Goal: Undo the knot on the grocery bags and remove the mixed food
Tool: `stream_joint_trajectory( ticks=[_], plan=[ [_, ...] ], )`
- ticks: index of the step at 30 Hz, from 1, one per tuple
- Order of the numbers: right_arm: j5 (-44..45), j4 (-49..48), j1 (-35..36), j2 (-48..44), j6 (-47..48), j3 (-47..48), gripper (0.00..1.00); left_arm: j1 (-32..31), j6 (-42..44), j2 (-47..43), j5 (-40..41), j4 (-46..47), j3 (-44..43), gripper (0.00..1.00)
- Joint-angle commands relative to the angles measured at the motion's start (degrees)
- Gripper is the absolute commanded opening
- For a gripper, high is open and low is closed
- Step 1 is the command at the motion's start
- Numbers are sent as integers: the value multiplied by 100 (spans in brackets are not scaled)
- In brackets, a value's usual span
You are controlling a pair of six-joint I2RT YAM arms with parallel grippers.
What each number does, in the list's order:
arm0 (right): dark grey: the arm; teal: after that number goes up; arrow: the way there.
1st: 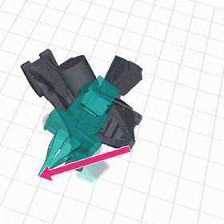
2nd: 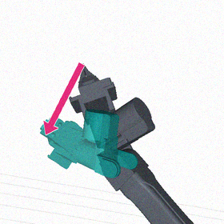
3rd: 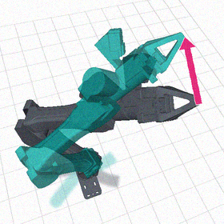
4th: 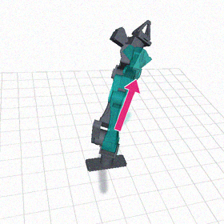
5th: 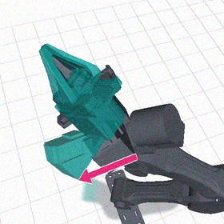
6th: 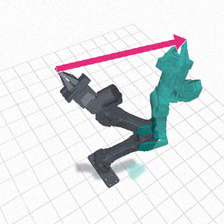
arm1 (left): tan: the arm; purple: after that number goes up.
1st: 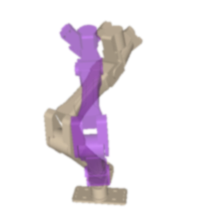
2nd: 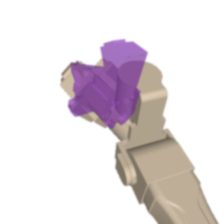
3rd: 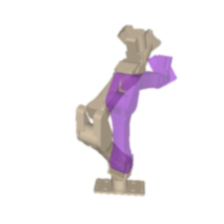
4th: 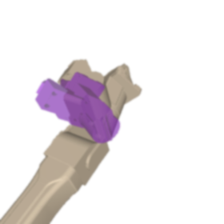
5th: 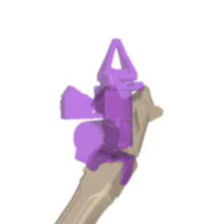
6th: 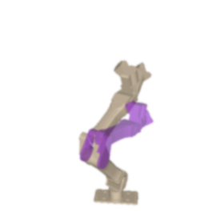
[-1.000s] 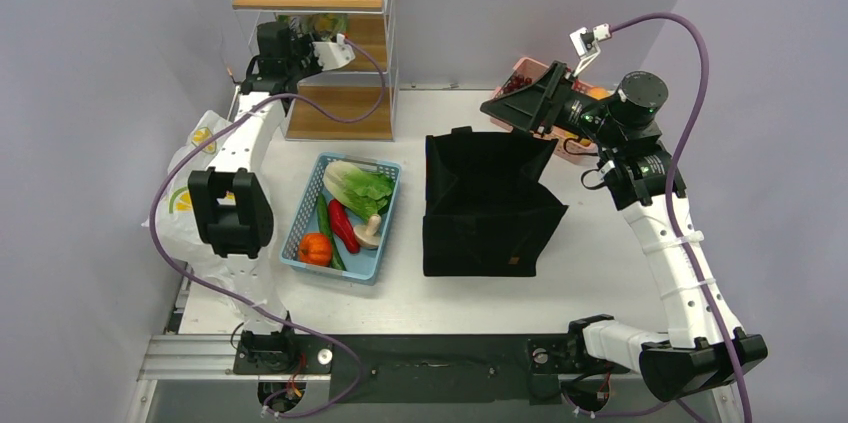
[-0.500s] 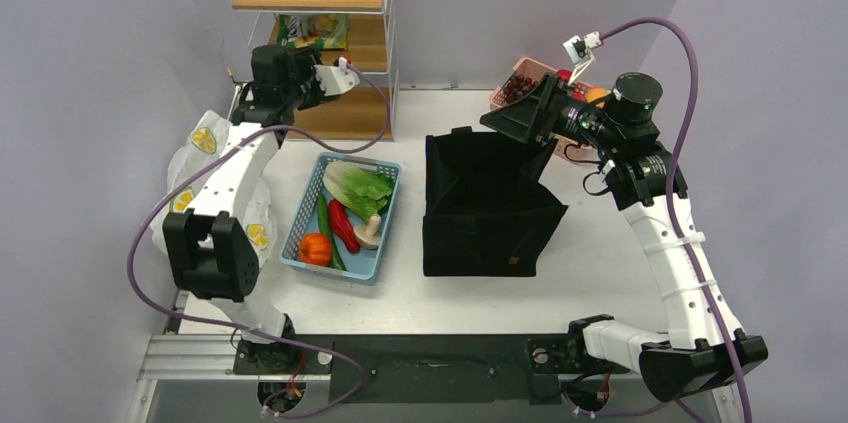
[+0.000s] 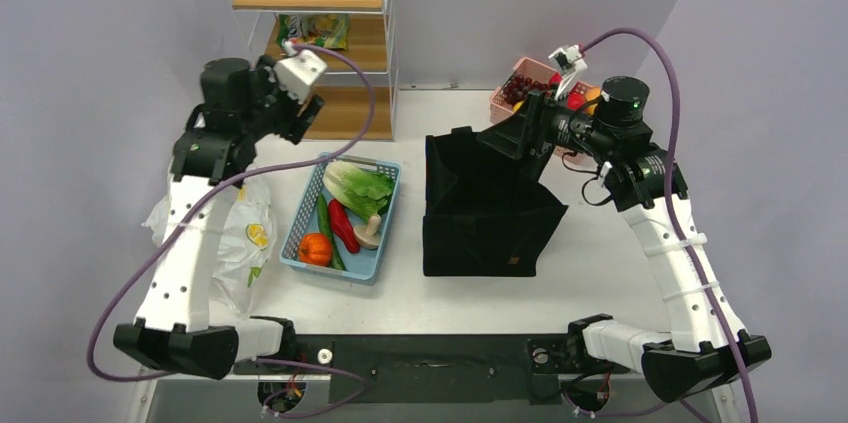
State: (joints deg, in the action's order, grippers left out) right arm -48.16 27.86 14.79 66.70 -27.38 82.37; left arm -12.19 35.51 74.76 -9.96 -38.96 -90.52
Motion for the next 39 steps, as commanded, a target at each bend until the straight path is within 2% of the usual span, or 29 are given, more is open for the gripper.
stream_joint_trajectory(
  ticks=[1, 3, 7, 13, 18, 25, 29, 34, 39],
  plan=[
    [502, 430, 387, -110, 1012, 304, 72, 883, -1617, -784, 625, -1577, -195, 64],
    [731, 656, 649, -132, 1383, 309, 72, 1273, -1782, -1150, 1259, -1609, 33, 67],
    [897, 706, 1026, -83, 1625, 285, 72, 2330, -1838, -1306, 1699, -1972, 106, 69],
    [913, 806, 1169, 61, 1757, 444, 72, 4100, -1270, -1153, 1677, -1654, 1010, 71],
    [926, 1011, 1214, 159, 1888, 629, 72, 4853, -775, -617, 1549, -1180, 1754, 77],
    [998, 1238, 1236, 234, 1977, 890, 72, 4929, -314, -125, 808, -607, 3190, 81],
    [1040, 1293, 1265, 254, 1979, 923, 72, 4893, -319, 353, 617, -114, 3701, 82],
    [1072, 1337, 1296, 255, 1998, 920, 72, 4829, -580, 1331, 628, 357, 3777, 82],
    [1100, 1362, 1313, 237, 2018, 919, 72, 4594, -772, 1905, 876, 835, 3811, 82]
  ],
)
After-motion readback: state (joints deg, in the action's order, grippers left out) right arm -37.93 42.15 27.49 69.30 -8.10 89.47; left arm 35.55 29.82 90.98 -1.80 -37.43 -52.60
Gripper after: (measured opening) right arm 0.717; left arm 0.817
